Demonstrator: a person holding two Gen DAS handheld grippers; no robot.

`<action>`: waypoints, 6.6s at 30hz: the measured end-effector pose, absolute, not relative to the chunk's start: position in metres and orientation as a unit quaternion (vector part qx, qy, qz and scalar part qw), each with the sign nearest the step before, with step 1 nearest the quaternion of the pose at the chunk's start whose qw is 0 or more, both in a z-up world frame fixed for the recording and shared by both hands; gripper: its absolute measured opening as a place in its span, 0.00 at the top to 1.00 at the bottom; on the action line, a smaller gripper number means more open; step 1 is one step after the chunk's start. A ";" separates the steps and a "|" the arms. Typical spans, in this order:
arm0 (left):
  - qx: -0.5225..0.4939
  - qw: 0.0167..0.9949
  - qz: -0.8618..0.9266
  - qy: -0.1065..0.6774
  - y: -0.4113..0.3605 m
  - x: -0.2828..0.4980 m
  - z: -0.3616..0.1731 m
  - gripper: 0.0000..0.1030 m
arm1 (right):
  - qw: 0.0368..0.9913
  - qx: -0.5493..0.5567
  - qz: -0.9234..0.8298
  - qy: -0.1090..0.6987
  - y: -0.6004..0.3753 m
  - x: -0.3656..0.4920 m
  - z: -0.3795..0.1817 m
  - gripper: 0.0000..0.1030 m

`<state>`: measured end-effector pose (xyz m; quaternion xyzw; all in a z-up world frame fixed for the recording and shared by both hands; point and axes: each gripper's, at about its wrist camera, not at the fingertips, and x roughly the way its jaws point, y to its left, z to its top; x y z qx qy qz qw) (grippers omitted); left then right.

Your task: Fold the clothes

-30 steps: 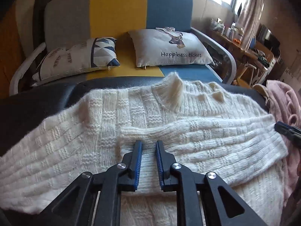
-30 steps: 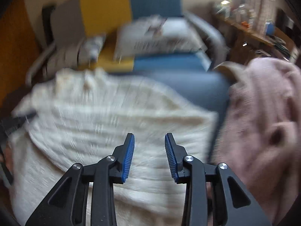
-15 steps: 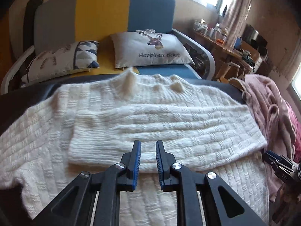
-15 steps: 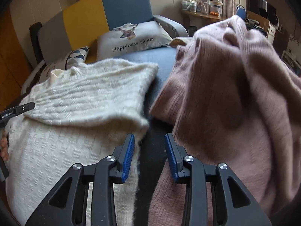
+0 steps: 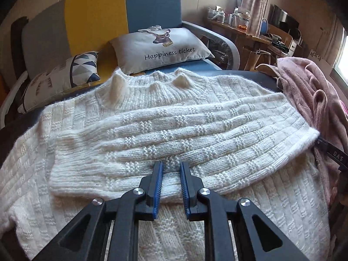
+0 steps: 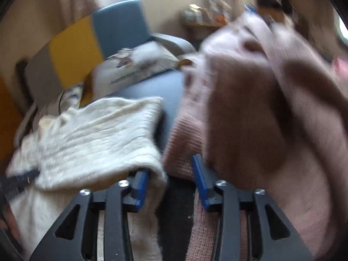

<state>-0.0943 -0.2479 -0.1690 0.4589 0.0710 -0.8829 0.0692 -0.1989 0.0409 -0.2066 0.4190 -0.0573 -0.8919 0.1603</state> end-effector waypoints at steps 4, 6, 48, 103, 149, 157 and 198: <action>0.459 0.066 -0.883 0.076 -0.250 -0.094 -0.169 0.85 | 0.162 0.425 -0.890 -0.014 0.035 -0.189 -0.201 0.58; 0.459 0.067 -0.882 0.081 -0.251 -0.094 -0.168 0.85 | 0.158 0.435 -0.887 -0.008 0.040 -0.183 -0.195 0.58; 0.433 0.107 -0.888 0.113 -0.300 -0.081 -0.151 0.84 | 0.310 0.437 -0.841 0.075 -0.048 -0.221 -0.129 0.58; 0.439 0.140 -0.872 0.165 -0.337 -0.021 -0.160 0.78 | 0.291 0.499 -0.813 0.076 -0.044 -0.174 -0.188 0.53; 0.425 0.118 -0.886 0.141 -0.328 -0.050 -0.140 0.78 | 0.318 0.504 -0.803 -0.026 -0.014 -0.192 -0.163 0.51; 0.466 0.118 -0.864 0.151 -0.294 -0.018 -0.167 0.78 | 0.369 0.520 -0.767 -0.074 0.000 -0.149 -0.168 0.51; 0.439 0.118 -0.881 0.130 -0.233 0.152 -0.159 0.78 | 0.361 0.544 -0.756 0.039 0.011 -0.022 -0.161 0.56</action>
